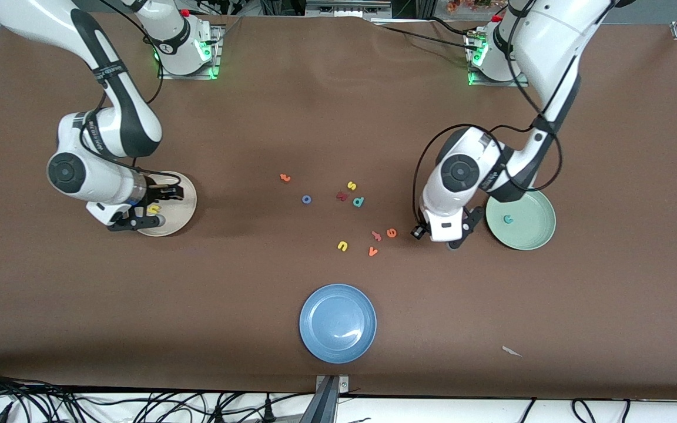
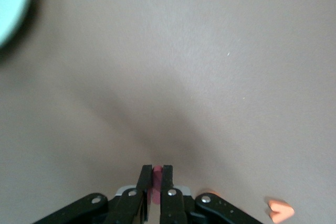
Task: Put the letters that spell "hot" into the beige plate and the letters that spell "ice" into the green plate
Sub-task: 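Drop the pink bar into the green plate with the left gripper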
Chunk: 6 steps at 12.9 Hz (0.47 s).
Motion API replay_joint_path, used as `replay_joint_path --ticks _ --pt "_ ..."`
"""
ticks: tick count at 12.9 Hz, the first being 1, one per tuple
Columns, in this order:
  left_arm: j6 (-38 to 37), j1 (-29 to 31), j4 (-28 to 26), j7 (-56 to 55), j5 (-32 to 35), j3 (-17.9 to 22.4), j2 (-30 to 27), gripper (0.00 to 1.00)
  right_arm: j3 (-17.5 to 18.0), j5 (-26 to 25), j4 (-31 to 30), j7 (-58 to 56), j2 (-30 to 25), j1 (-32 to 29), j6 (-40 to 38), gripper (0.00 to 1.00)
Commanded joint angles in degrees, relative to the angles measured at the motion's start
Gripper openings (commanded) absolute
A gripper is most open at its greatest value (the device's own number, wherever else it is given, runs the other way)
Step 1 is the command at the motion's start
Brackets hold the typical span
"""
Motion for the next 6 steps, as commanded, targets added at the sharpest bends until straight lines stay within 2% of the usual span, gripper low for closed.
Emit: replay_joint_path --ticks 1,4,6 --pt "-12.3 5.8 5.5 15.3 -5.2 -1.8 -1.3 0.0 2.5 1.1 -0.5 12.3 -0.2 4.6 2.1 0.69" --pt "-21.9 12.2 6.5 33.6 -5.3 -1.8 -2.3 0.0 2.7 1.1 -0.8 27.7 0.3 13.0 7.2 0.7" --pt "-25.2 16.5 6.1 45.7 -5.3 -1.7 -2.1 0.0 2.7 1.0 -0.8 36.3 0.8 17.1 9.7 0.7"
